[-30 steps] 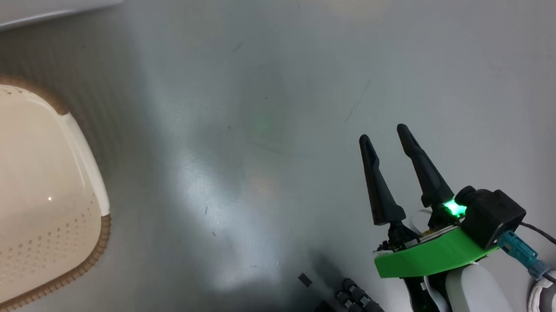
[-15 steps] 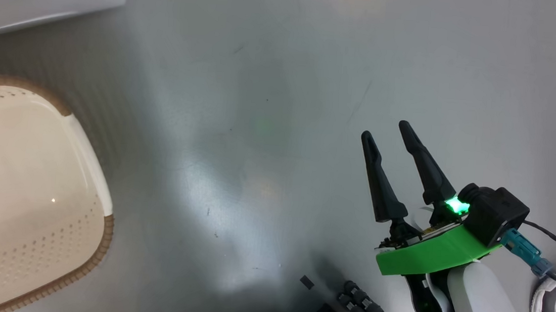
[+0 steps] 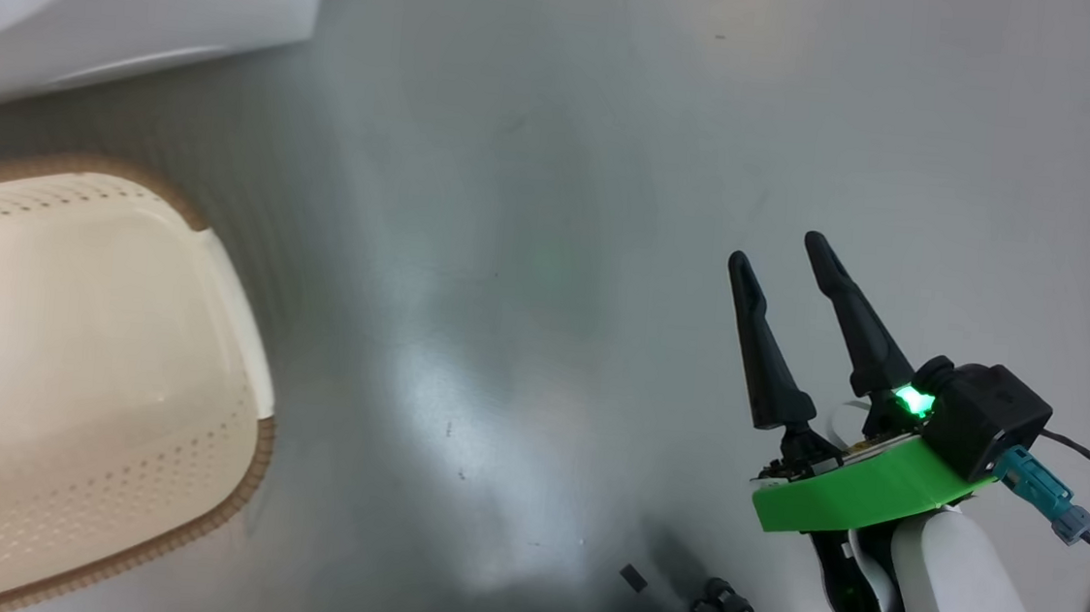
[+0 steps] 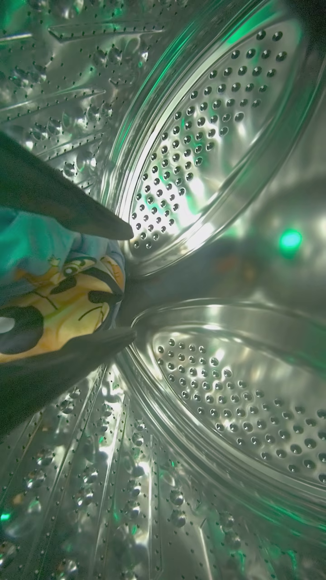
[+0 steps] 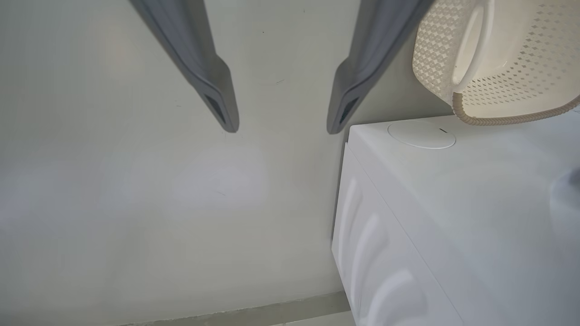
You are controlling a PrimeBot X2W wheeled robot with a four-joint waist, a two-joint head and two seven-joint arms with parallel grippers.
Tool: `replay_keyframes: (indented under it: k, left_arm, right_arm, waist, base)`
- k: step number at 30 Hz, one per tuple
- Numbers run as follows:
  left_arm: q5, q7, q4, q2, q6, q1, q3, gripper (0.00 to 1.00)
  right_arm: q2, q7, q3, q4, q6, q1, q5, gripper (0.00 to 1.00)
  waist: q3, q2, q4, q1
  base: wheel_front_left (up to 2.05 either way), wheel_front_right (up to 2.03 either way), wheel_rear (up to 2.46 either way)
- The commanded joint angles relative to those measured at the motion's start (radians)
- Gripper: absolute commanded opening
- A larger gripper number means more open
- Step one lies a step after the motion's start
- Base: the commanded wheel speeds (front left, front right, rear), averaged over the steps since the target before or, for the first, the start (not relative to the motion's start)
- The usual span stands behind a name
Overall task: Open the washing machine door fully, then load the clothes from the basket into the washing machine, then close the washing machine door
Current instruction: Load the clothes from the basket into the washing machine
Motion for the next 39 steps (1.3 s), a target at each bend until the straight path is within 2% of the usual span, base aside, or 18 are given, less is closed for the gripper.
replay_keyframes:
  k: [1, 11, 27, 31, 39]
  left_arm:
    - [-0.025, -0.005, -0.035, 0.032, -0.002, 0.04, -0.009, 1.0]
    - [-0.115, -0.005, -0.15, -0.009, -0.002, 0.233, -0.024, 1.0]
    - [-0.185, -0.005, -0.502, -0.122, 0.003, 0.723, 0.01, 1.0]
    - [-0.182, -0.005, -0.613, -0.138, 0.021, 0.864, 0.023, 1.0]
    - [-0.168, -0.005, -0.865, -0.191, 0.105, 1.136, 0.079, 1.0]
  right_arm:
    - [-0.004, -0.012, 0.009, -0.017, 0.002, 0.018, -0.013, 1.0]
    - [-0.004, -0.005, -0.027, -0.027, 0.002, 0.024, -0.064, 1.0]
    - [-0.004, 0.086, -0.091, -0.102, 0.002, 0.081, -0.142, 1.0]
    - [-0.004, 0.103, -0.097, -0.115, 0.002, 0.101, -0.15, 1.0]
    - [-0.004, 0.131, -0.116, -0.143, 0.002, 0.137, -0.163, 1.0]
  waist:
    - [-0.023, 0.0, 0.027, 0.0]
    - [-0.086, 0.0, 0.107, 0.0]
    - [-0.227, 0.0, 0.26, 0.0]
    - [-0.26, 0.0, 0.281, 0.0]
    - [-0.307, 0.0, 0.316, 0.0]
  base:
    - [0.0, 0.0, 0.0]
    - [0.0, 0.0, 0.0]
    - [0.0, 0.0, 0.0]
    - [0.0, 0.0, 0.0]
    - [0.0, 0.0, 0.0]
